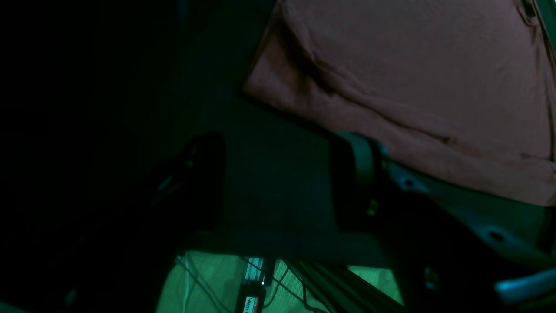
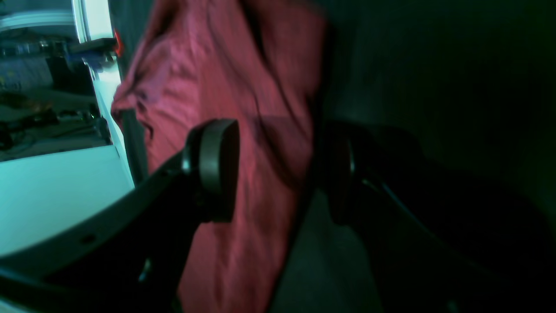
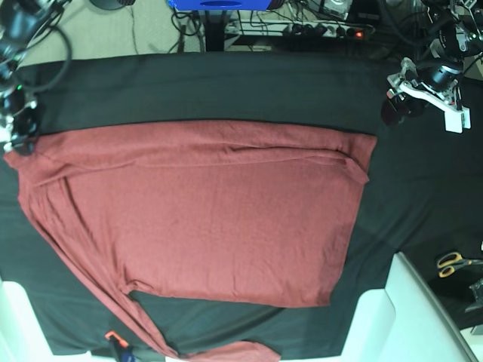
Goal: Fold the T-shirt properly
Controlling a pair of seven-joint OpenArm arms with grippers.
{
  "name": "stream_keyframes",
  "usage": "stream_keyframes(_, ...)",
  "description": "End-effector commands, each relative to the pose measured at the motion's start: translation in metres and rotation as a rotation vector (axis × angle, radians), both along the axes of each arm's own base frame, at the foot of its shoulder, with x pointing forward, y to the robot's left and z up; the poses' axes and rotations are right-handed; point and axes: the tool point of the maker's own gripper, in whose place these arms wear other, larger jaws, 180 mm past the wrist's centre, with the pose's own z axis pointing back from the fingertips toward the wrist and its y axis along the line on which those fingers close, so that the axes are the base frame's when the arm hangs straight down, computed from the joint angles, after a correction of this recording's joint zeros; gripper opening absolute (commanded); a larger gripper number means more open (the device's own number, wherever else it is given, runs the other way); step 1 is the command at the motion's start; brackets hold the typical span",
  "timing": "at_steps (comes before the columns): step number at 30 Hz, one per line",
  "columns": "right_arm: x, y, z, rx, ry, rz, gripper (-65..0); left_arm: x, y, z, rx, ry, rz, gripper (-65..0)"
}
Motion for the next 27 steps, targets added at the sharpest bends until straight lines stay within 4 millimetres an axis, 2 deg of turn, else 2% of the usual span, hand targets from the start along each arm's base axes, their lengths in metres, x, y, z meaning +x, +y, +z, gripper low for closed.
stream_keyframes(1, -0.001, -0.004, -0.005, -0.001, 0.037, -0.005, -35.0, 0.005, 0.003, 0.010, 0.013, -0.037, -0.007, -28.5)
stream_keyframes(5, 0.015, -0.003, -0.002, 0.020, 0.015, -0.009, -35.0, 0.004, 0.002, 0.007, 0.006, -0.031, -0.005, -28.5)
stream_keyframes(10, 0.027, 0.000, 0.002, 0.028, -0.008, -0.006, -35.9, -0.008, 0.009, -0.020, -0.043, 0.034, 0.044, -28.5)
stream_keyframes(12, 0.027, 0.001, 0.002, 0.030, -0.007, -0.003, -42.2, -0.015, 0.011, -0.030, -0.061, 0.059, 0.060, -28.5)
stream_keyframes(15, 0.027, 0.002, 0.002, 0.033, -0.007, -0.003, -60.8, -0.015, 0.012, -0.036, -0.074, 0.070, 0.072, -27.6)
stream_keyframes(16, 0.026, 0.003, 0.001, 0.036, -0.006, -0.003, -65.0, -0.015, 0.012, -0.036, -0.074, 0.070, 0.072, -27.5)
stream_keyframes(20, 0.024, 0.003, 0.000, 0.040, -0.006, -0.007, -64.7, -0.004, 0.012, -0.032, -0.076, 0.046, 0.072, -27.3)
stream_keyframes(22, 0.024, 0.004, 0.000, 0.042, -0.004, -0.005, -64.8, -0.005, 0.013, -0.038, -0.091, 0.056, 0.083, -27.0)
stream_keyframes(24, 0.023, 0.008, -0.001, 0.055, 0.001, 0.014, -64.8, -0.001, 0.014, -0.041, -0.104, 0.054, 0.091, -21.9)
stream_keyframes(26, 0.024, 0.010, 0.000, 0.068, 0.000, 0.025, -64.8, 0.005, 0.014, -0.045, -0.114, 0.050, 0.084, -12.5)
stream_keyframes(27, 0.024, 0.011, 0.000, 0.071, 0.001, 0.028, -64.8, 0.006, 0.013, -0.047, -0.122, 0.048, 0.076, -10.0)
